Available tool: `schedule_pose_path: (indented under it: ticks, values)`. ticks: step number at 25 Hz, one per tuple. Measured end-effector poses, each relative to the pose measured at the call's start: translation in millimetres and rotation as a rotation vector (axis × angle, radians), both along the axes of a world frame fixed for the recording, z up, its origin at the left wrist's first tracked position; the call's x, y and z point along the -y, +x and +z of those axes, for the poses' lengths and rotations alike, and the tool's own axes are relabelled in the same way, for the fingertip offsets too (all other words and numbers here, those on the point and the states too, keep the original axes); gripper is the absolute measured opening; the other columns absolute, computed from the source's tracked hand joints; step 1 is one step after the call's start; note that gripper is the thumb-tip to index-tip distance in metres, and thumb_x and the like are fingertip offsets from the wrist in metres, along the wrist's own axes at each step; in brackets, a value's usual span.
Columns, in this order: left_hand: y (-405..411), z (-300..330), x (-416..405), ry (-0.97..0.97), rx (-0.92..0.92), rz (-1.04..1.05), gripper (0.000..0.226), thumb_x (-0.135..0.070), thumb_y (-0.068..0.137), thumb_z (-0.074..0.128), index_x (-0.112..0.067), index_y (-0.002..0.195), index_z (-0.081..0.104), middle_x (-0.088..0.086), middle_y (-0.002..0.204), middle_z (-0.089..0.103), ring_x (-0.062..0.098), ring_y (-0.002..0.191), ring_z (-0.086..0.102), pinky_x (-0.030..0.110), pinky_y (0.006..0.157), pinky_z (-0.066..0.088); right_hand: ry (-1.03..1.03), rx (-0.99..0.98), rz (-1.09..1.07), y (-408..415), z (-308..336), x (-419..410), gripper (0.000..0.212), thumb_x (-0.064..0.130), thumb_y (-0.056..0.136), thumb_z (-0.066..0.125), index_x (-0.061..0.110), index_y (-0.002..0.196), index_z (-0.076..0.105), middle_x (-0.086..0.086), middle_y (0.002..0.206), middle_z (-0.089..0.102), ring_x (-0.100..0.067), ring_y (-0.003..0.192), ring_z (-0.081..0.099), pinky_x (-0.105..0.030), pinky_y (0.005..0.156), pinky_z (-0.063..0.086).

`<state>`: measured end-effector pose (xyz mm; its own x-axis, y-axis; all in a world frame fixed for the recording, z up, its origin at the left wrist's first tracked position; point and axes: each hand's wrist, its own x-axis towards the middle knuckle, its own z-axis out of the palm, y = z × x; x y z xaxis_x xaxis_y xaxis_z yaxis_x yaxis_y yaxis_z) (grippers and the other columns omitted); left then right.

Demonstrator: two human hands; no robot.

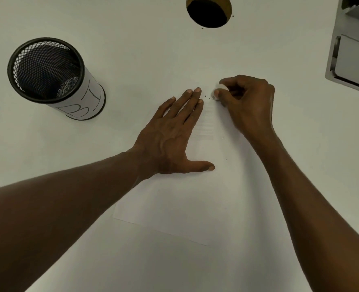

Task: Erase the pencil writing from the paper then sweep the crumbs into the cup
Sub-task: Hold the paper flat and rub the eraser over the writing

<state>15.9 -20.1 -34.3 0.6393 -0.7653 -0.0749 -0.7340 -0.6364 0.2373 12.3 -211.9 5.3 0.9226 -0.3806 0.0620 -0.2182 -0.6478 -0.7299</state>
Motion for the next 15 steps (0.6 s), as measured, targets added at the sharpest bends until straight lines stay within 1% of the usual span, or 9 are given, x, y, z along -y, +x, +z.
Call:
schedule_pose_path:
  ticks: [2, 4, 6, 7, 9, 11, 13, 15]
  values:
    - [-0.3, -0.2, 0.3, -0.005, -0.001, 0.000, 0.133, -0.099, 0.072, 0.029, -0.003, 0.162, 0.009, 0.012, 0.172, -0.002, 0.024, 0.159, -0.004, 0.045, 0.129, 0.007, -0.002, -0.003, -0.001, -24.5, -2.6, -1.4, 0.010, 0.022, 0.083, 0.075, 0.016, 0.092, 0.075, 0.010, 0.081, 0.072, -0.003, 0.071, 0.068, -0.023, 0.074, 0.057]
    - [-0.2, -0.5, -1.0, -0.010, 0.002, 0.012, 0.133, -0.099, 0.072, 0.029, -0.003, 0.162, 0.011, 0.012, 0.172, -0.002, 0.025, 0.159, -0.003, 0.045, 0.129, 0.007, -0.006, -0.046, 0.056, -58.3, 0.9, -12.9, 0.011, 0.023, 0.083, 0.077, 0.019, 0.093, 0.075, 0.012, 0.081, 0.071, -0.002, 0.071, 0.068, -0.015, 0.072, 0.054]
    - [0.5, -0.7, -1.0, -0.007, 0.005, 0.008, 0.132, -0.099, 0.072, 0.028, -0.003, 0.162, 0.010, 0.012, 0.172, -0.002, 0.024, 0.159, -0.004, 0.045, 0.129, 0.007, -0.063, -0.014, 0.054, -44.6, 0.2, -11.0, 0.012, 0.022, 0.083, 0.076, 0.016, 0.094, 0.076, 0.011, 0.083, 0.071, -0.001, 0.072, 0.066, -0.010, 0.072, 0.052]
    - [0.2, -0.7, -0.6, -0.004, 0.005, 0.005, 0.132, -0.099, 0.072, 0.028, -0.004, 0.162, 0.009, 0.012, 0.172, -0.003, 0.024, 0.159, -0.005, 0.045, 0.129, 0.007, -0.090, 0.004, 0.041, -26.0, 0.4, -7.0, 0.013, 0.021, 0.083, 0.075, 0.014, 0.094, 0.077, 0.009, 0.084, 0.072, -0.002, 0.072, 0.066, -0.011, 0.074, 0.052]
    - [0.1, -0.3, -0.1, 0.001, 0.004, 0.002, 0.132, -0.099, 0.073, 0.027, -0.004, 0.162, 0.007, 0.012, 0.172, -0.004, 0.024, 0.159, -0.005, 0.045, 0.129, 0.007, -0.089, 0.005, 0.043, -0.9, 3.1, -3.3, 0.016, 0.019, 0.084, 0.074, 0.011, 0.097, 0.076, 0.004, 0.088, 0.074, -0.005, 0.074, 0.067, -0.018, 0.078, 0.054]
    - [-0.3, -0.2, -0.2, 0.002, 0.002, 0.000, 0.133, -0.099, 0.072, 0.027, -0.003, 0.162, 0.008, 0.012, 0.172, -0.003, 0.025, 0.159, -0.005, 0.045, 0.129, 0.008, -0.078, -0.024, 0.040, -15.9, 0.8, -4.3, 0.016, 0.021, 0.084, 0.075, 0.012, 0.097, 0.076, 0.004, 0.087, 0.074, -0.007, 0.074, 0.068, -0.023, 0.079, 0.056]
    - [0.0, -0.6, -0.6, -0.001, 0.008, 0.009, 0.133, -0.099, 0.072, 0.027, -0.002, 0.161, 0.011, 0.013, 0.172, -0.002, 0.025, 0.159, -0.003, 0.045, 0.129, 0.008, -0.054, -0.082, 0.072, -45.0, 4.2, -12.4, 0.018, 0.023, 0.082, 0.077, 0.013, 0.098, 0.077, 0.006, 0.084, 0.073, -0.005, 0.073, 0.068, -0.018, 0.077, 0.055]
    - [0.2, -0.3, -0.6, -0.005, 0.009, 0.008, 0.133, -0.099, 0.072, 0.027, -0.002, 0.161, 0.011, 0.013, 0.171, -0.001, 0.025, 0.159, -0.003, 0.045, 0.129, 0.008, -0.092, -0.063, 0.075, -32.3, 5.7, -10.9, 0.017, 0.021, 0.082, 0.076, 0.012, 0.097, 0.077, 0.004, 0.085, 0.074, -0.005, 0.074, 0.068, -0.014, 0.078, 0.052]
